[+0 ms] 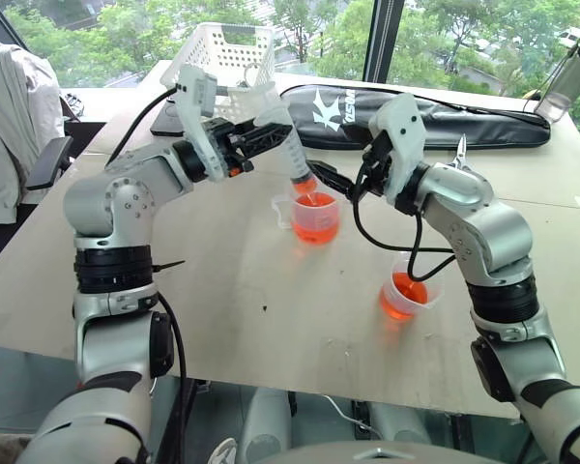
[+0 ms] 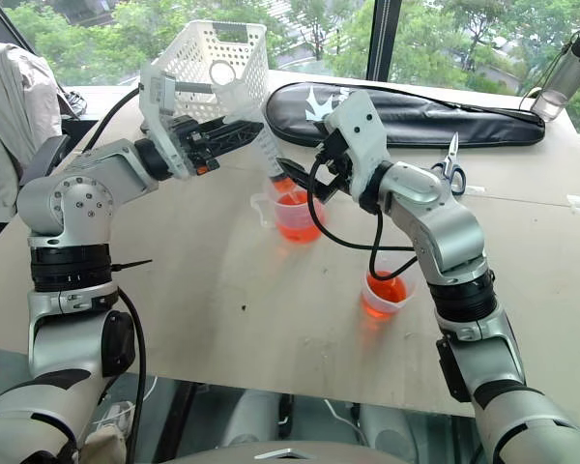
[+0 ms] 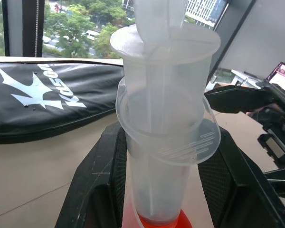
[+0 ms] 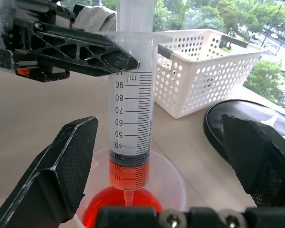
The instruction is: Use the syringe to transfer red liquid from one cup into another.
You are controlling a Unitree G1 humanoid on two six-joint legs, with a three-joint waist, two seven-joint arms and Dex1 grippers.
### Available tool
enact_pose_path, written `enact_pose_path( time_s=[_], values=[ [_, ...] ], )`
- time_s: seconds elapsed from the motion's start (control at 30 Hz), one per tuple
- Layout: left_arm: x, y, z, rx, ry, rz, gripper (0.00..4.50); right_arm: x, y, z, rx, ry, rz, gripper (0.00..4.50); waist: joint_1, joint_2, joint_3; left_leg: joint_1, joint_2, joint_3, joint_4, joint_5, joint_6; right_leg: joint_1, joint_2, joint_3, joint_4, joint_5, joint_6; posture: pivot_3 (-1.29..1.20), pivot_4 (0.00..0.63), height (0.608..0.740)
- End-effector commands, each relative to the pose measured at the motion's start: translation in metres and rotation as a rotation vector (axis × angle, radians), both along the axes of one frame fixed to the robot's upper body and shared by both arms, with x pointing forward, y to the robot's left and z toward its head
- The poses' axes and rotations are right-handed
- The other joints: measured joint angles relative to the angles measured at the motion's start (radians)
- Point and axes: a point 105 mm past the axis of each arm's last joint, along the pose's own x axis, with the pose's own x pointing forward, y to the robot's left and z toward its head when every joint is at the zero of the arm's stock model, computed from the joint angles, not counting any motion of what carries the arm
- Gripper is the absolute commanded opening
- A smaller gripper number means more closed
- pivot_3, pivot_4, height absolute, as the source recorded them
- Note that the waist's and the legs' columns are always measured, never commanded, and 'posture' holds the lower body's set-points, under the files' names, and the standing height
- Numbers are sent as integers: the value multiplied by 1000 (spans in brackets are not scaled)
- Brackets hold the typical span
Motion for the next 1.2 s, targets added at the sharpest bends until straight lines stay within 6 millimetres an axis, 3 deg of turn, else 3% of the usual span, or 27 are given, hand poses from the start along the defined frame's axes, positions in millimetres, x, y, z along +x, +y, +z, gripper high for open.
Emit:
enact_pose_path(
  time_s=[0.03, 0.3, 0.4, 0.7, 0.9, 1.03, 1.2],
  values=[
    [1, 6, 23, -56, -48, 17, 1517, -10, -9, 21, 55, -75, 1, 4500, 0, 0, 0, 0, 0, 0, 0, 0, 0, 0, 0, 0, 0, 0, 0, 0, 150, 724],
    [4, 12, 24, -125, 5, 16, 1517, -17, -23, 24, 25, -110, -52, 4500, 1, 0, 0, 0, 0, 0, 0, 0, 0, 0, 0, 0, 0, 0, 0, 0, 150, 724],
    [1, 9, 38, -217, 16, -26, 1517, -20, -30, 24, 18, -117, -69, 4500, 1, 0, 0, 0, 0, 0, 0, 0, 0, 0, 0, 0, 0, 0, 0, 0, 150, 724],
    [2, -3, 33, -165, 52, -38, 1517, -21, -40, 25, 49, -111, -92, 4500, 1, 0, 0, 0, 0, 0, 0, 0, 0, 0, 0, 0, 0, 0, 0, 0, 150, 724],
    [-7, -8, 60, -287, 73, -128, 1517, -31, -57, 20, 53, -105, -105, 4500, 4, 0, 0, -1, 0, 0, 0, 0, 0, 0, 0, 0, -1, 0, 0, 0, 150, 724],
    [-33, -28, 74, -339, 145, -350, 1517, -49, -82, 9, 40, -68, -117, 4500, 6, 0, 0, -2, 0, -1, 0, 0, 0, 0, -1, -1, -2, 0, 0, 0, 150, 724],
    [-48, -58, 65, -255, 166, -469, 1517, -59, -116, 4, 31, -48, -226, 4500, 2, 0, 0, -2, -1, -2, 0, 0, 0, 0, -1, -1, -1, 0, 0, 0, 150, 724]
  ],
)
